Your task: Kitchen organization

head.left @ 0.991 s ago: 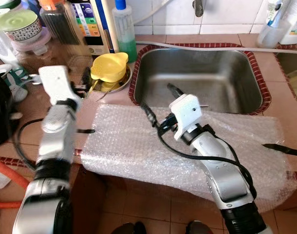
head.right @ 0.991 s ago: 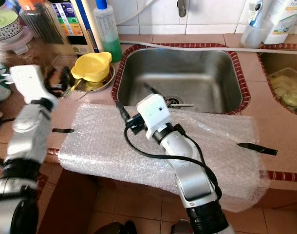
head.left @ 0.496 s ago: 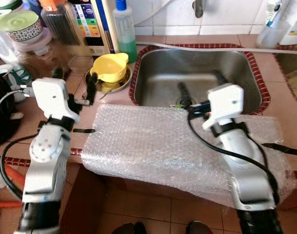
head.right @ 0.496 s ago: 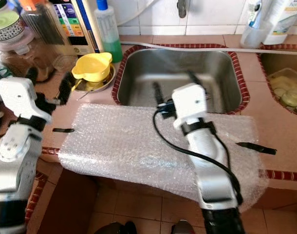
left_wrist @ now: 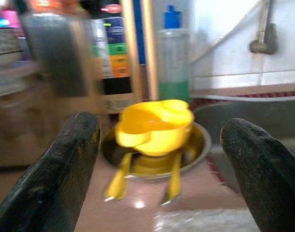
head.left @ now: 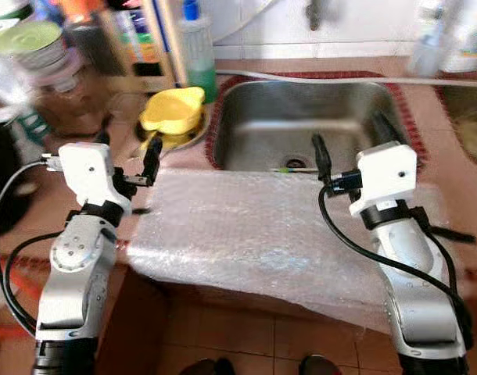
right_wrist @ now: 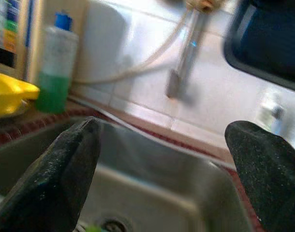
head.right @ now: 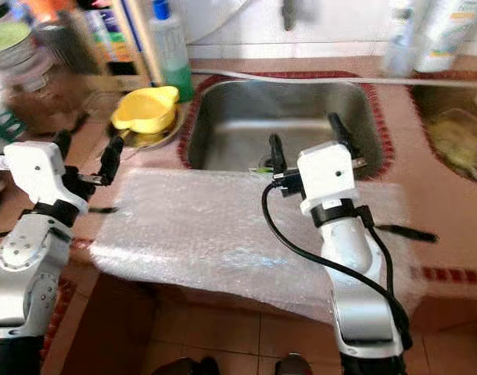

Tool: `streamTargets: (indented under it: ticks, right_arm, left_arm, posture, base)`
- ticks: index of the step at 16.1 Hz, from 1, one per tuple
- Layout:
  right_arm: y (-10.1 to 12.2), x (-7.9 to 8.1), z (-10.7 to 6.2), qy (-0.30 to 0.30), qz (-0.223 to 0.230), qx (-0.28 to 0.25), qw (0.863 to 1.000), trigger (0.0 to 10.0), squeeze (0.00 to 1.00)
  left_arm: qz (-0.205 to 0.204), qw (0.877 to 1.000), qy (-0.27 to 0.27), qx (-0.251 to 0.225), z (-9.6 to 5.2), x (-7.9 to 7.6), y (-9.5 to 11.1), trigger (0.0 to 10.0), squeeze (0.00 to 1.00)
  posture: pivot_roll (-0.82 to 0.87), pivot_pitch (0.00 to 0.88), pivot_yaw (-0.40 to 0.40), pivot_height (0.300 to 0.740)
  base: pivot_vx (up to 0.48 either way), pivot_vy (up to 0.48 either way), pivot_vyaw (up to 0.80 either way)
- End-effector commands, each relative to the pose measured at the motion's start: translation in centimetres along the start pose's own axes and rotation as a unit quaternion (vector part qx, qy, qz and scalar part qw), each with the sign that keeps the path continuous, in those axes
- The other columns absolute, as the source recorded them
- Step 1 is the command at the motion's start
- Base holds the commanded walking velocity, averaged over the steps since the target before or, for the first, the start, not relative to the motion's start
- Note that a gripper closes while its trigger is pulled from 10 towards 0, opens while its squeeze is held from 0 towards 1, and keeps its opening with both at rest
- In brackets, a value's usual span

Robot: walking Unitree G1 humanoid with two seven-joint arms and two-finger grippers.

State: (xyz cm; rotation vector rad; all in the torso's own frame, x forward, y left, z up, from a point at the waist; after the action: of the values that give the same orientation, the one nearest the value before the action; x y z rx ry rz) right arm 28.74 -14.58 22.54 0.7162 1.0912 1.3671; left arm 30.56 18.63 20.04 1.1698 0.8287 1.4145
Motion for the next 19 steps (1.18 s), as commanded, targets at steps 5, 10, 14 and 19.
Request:
streamTargets:
  ticks: [5, 10, 14, 19]
  right_arm:
    - [0.8, 0.1, -0.1, -0.004, 0.002, -0.007, 1.000, 10.0, 0.00]
    - [0.8, 0.7, 0.0, 0.011, 0.008, -0.008, 1.000, 10.0, 0.00]
    - [0.7, 0.9, 0.1, 0.012, 0.012, -0.007, 1.000, 10.0, 0.00]
    - [0.6, 1.1, 0.3, 0.015, 0.015, -0.007, 1.000, 10.0, 0.00]
  left_arm:
    - [-0.010, 1.000, -0.003, -0.005, 0.3, -0.3, 0.8, 10.0, 1.00]
    - [-0.018, 1.000, 0.003, -0.005, 0.1, -0.4, 0.9, 10.0, 0.00]
    - [-0.023, 1.000, 0.001, -0.004, 0.0, -0.5, 0.9, 10.0, 0.00]
    - [-0.026, 0.999, -0.016, -0.017, 0.0, -0.6, 1.2, 10.0, 0.00]
  posture:
    - [-0.24, 0.163, 0.129, 0.740]
    - [-0.23, 0.164, 0.127, 0.740]
    - [-0.23, 0.166, 0.119, 0.740]
    - [-0.23, 0.160, 0.118, 0.740]
  base:
    - [0.000, 0.000, -0.80]
    - [0.000, 0.000, -0.22]
    - [0.000, 0.000, 0.00]
    - [0.000, 0.000, 0.00]
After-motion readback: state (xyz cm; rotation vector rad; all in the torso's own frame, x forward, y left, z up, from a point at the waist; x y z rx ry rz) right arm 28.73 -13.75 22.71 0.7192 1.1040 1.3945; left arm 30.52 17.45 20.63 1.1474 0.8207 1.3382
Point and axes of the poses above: a point about 5 cm out from each wrist's last joint towards the gripper, its own z axis pointing out of the wrist towards the gripper, its own y axis along the axis of the wrist's last joint, x = y × z, the point moved 1 cm from there along z, pointing out of the wrist towards the gripper, and after that the axes turned 12 degrees about z, right-handed, at the moved point
